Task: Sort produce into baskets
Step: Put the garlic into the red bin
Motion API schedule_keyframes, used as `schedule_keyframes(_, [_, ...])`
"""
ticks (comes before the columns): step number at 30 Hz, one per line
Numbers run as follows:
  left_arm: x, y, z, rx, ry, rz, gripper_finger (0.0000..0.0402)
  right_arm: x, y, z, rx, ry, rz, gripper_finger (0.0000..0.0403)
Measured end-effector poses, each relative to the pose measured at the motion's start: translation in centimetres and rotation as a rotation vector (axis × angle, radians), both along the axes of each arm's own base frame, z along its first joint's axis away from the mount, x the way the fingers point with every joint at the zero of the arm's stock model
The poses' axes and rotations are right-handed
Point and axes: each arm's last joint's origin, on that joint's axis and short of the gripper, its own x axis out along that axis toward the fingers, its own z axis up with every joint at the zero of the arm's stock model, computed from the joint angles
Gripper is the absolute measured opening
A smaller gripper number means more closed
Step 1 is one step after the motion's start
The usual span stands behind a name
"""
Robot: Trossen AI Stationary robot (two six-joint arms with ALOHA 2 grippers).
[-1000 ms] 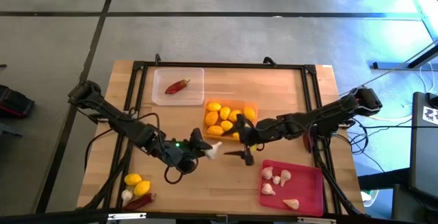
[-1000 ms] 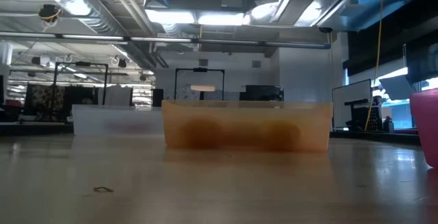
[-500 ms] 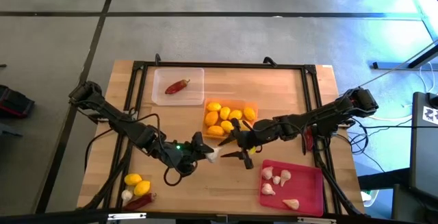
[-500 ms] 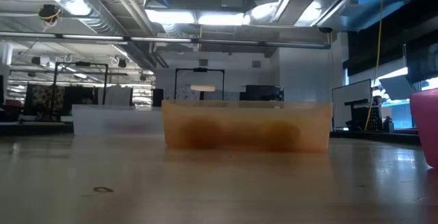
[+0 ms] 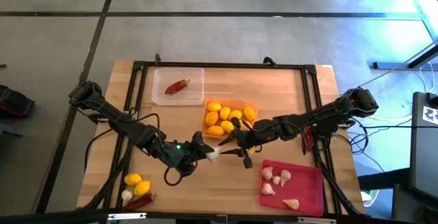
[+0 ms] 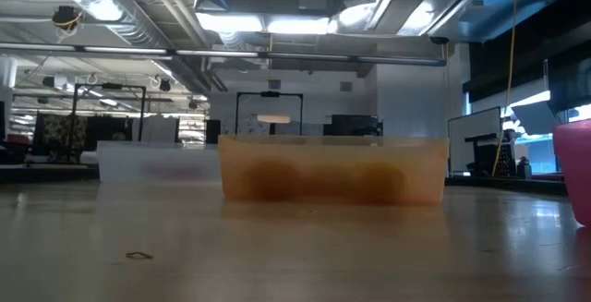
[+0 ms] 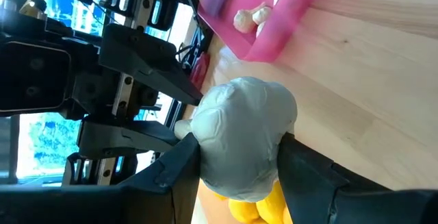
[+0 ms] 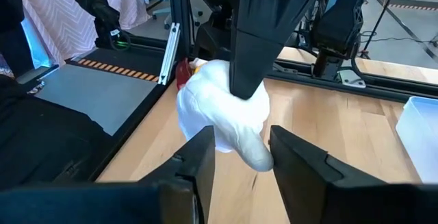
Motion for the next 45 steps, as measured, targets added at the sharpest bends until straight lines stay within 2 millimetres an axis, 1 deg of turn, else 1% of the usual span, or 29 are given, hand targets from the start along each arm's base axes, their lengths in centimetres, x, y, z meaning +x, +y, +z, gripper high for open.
schedule_keyframes(10, [0.0,0.0,0.0,0.007,-0.003,-0.005,0.0168,0.0,0.0,0.0,0.001,0.002,0.005,0.0133])
schedule_keyframes(12, [0.0,0.0,0.0,0.009,-0.003,-0.007,0.0168,0.0,0.0,0.0,0.001,0.003,0.008,0.0127])
schedule_keyframes(15, [0.0,0.0,0.0,0.009,-0.002,-0.009,0.0168,0.0,0.0,-0.1,-0.002,0.005,0.009,0.0099])
schedule_keyframes(20, [0.0,0.0,0.0,-0.022,-0.003,0.006,0.0168,0.0,0.0,-0.1,-0.026,0.000,0.018,0.0020])
schedule_keyframes(21, [0.0,0.0,0.0,-0.026,-0.003,0.008,0.0168,0.0,0.0,-0.1,-0.028,0.000,0.019,0.0012])
schedule_keyframes(22, [0.0,0.0,0.0,-0.032,-0.003,0.012,0.0168,0.0,0.0,-0.1,-0.030,0.000,0.019,0.0010])
schedule_keyframes(26, [0.1,0.0,0.1,-0.065,-0.012,0.029,0.0169,0.0,0.0,-0.1,-0.030,0.000,0.019,0.0023])
schedule_keyframes(28, [0.1,0.0,0.1,-0.094,-0.020,0.041,0.0172,0.0,0.0,-0.1,-0.030,0.002,0.019,0.0020])
schedule_keyframes(32, [0.1,0.1,0.1,-0.156,-0.024,0.079,0.0201,-0.1,0.0,-0.1,-0.053,0.006,0.019,0.0005])
schedule_keyframes(35, [0.0,0.2,-0.1,-0.200,-0.013,0.122,0.0227,-0.4,0.0,0.1,-0.059,0.017,0.012,0.0008])
schedule_keyframes(39, [-0.2,0.3,-0.4,-0.259,0.017,0.175,0.0246,-1.3,-0.3,0.5,-0.047,0.065,0.005,0.0008])
schedule_keyframes(45, [-0.8,0.6,-1.2,-0.367,0.079,0.288,0.0251,-3.2,-0.9,1.0,0.015,0.208,-0.034,0.0005])
